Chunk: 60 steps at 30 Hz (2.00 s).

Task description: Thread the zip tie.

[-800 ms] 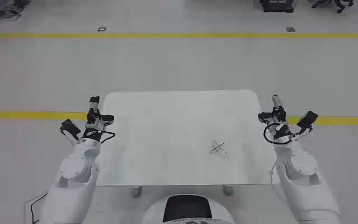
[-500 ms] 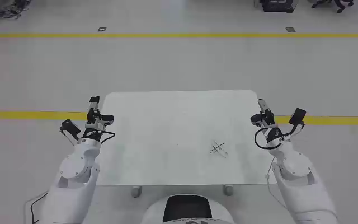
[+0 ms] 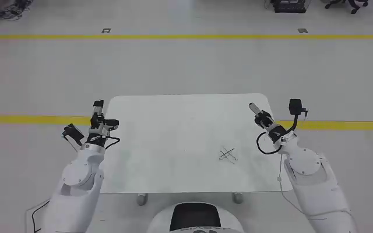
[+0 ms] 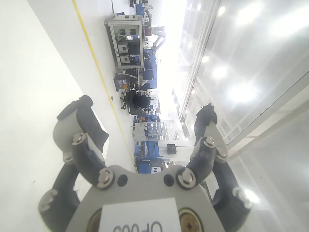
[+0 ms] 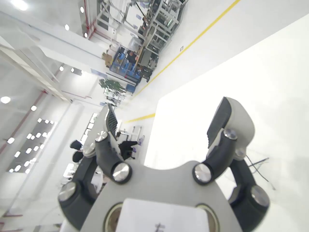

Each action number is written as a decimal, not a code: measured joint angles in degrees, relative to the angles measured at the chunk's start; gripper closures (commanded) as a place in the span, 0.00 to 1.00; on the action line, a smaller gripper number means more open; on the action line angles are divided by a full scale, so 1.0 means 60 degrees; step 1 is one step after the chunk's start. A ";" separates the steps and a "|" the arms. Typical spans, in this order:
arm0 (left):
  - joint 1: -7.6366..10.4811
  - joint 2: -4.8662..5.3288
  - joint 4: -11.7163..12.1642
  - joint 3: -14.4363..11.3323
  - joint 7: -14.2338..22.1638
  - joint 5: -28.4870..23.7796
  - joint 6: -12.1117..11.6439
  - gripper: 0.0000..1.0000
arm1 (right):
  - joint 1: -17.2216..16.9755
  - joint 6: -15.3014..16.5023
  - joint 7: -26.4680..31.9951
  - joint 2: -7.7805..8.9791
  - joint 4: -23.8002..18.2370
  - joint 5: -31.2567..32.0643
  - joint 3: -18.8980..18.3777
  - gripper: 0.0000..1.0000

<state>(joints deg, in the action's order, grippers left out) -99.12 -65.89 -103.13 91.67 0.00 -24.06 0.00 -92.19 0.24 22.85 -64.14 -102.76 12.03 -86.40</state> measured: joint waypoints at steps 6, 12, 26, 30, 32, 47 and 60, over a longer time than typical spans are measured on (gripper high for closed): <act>0.0000 0.0000 0.0000 0.0000 0.0000 0.0000 0.0000 0.00 | 0.0101 0.0206 0.0460 0.0048 0.0100 0.0849 0.0118 0.00; 0.0000 0.0000 0.0000 0.0000 0.0000 0.0000 0.0000 0.00 | 0.0099 0.0200 0.0453 0.0047 0.0097 0.0801 0.0116 0.00; 0.0000 0.0000 0.0000 0.0000 0.0000 0.0000 0.0000 0.00 | 0.1245 0.1264 0.2986 0.0346 -0.0258 0.4618 0.0401 0.00; 0.0000 0.0000 0.0000 0.0000 0.0000 0.0000 0.0000 0.00 | 0.1474 0.1931 0.3920 0.0390 -0.0104 0.5473 0.0998 0.00; 0.0000 0.0000 0.0000 0.0000 0.0000 0.0000 0.0000 0.00 | 0.1472 0.2055 0.4001 0.0398 -0.0082 0.5565 0.1049 0.00; 0.0000 0.0000 0.0000 0.0000 0.0000 0.0000 0.0000 0.00 | 0.1838 0.2657 0.4952 0.0487 -0.0253 0.6697 0.1331 0.00; 0.0000 0.0000 0.0000 0.0000 0.0000 0.0000 0.0000 0.00 | 0.3400 0.3063 0.7518 0.0339 0.1076 0.7457 0.3415 0.00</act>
<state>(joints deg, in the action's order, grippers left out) -99.12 -65.89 -103.13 91.67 0.00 -24.06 0.00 -71.78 18.62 67.96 -62.11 -96.30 56.78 -65.91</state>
